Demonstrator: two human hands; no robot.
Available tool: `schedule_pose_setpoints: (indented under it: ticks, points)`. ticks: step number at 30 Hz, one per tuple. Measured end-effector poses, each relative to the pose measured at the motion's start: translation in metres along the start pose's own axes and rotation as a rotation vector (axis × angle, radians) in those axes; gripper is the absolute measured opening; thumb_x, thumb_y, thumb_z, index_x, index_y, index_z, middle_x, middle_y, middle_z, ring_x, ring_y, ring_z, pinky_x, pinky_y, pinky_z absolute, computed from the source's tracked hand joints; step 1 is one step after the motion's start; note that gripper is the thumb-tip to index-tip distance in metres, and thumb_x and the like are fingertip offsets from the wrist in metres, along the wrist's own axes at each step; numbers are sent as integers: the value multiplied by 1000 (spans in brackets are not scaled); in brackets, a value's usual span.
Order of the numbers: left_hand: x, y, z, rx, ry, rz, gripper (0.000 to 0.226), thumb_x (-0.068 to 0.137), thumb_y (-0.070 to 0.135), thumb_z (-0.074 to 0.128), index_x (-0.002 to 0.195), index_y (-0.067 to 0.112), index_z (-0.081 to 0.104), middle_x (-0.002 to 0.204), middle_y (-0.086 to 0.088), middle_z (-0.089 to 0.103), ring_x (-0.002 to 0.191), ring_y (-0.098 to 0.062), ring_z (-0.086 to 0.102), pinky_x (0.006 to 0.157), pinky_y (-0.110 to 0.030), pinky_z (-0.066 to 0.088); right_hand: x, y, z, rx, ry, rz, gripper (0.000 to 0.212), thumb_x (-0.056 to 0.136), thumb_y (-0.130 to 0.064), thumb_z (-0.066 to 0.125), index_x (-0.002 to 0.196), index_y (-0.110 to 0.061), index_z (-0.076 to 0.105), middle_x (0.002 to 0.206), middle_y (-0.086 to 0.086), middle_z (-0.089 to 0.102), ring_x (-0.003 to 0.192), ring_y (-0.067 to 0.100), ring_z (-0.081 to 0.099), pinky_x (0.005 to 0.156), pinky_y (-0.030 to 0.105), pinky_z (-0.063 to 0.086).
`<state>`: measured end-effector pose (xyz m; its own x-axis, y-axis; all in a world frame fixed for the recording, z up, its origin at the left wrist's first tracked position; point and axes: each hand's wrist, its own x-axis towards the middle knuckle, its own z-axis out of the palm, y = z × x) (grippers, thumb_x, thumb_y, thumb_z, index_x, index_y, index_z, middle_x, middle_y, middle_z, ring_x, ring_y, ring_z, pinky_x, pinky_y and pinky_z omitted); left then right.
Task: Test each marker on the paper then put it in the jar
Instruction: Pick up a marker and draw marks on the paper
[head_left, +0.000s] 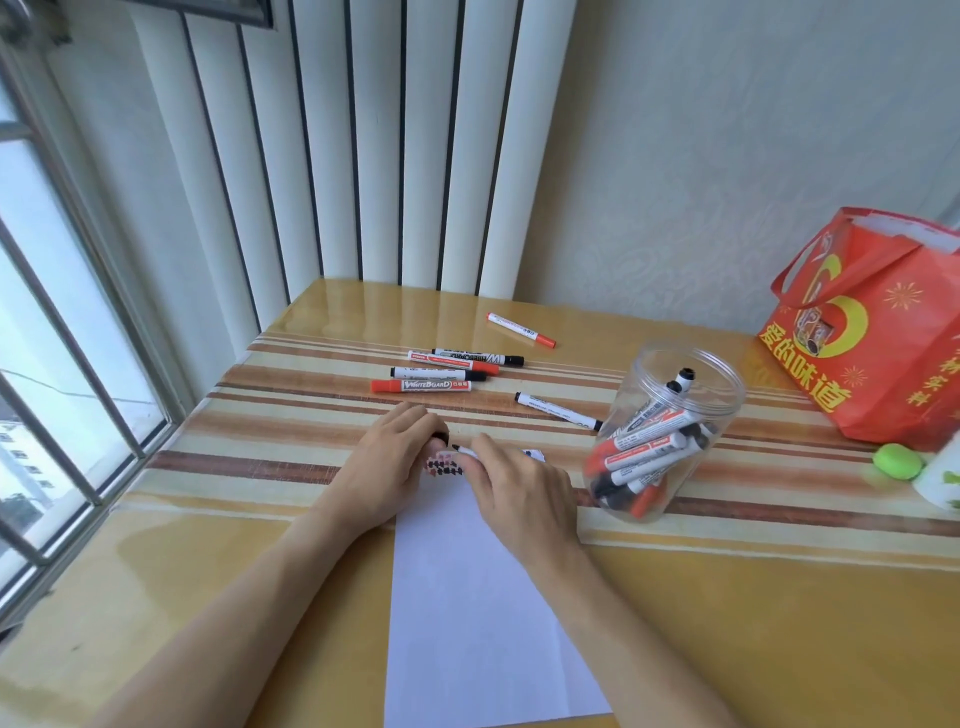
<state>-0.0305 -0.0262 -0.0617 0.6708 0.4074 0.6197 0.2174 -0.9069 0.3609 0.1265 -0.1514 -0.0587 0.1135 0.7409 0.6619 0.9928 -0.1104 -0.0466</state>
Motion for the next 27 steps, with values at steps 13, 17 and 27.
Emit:
schedule_pose_setpoints:
  ticks: [13,17,27]
  points:
    - [-1,-24,19,183,-42,-406,10,95,28,61,105,27,63,112,10,56,110,-18,49,87,-35,33,23,27,-30,1499,-132,662,33,105,5,41,116,-11,68,107,20,72,94,28,71,90,42,58]
    - [-1,-22,20,175,-65,-409,23,97,32,59,120,31,60,122,12,55,116,-15,47,92,-33,28,23,27,-25,1498,-215,626,29,101,2,54,128,-3,62,98,8,73,96,23,70,87,36,57]
    - [0,-20,18,180,-114,-414,31,96,40,60,126,32,59,127,11,53,122,-15,46,98,-35,29,20,30,-21,1194,-303,760,11,93,-22,67,102,-18,63,78,18,69,59,23,60,45,26,37]
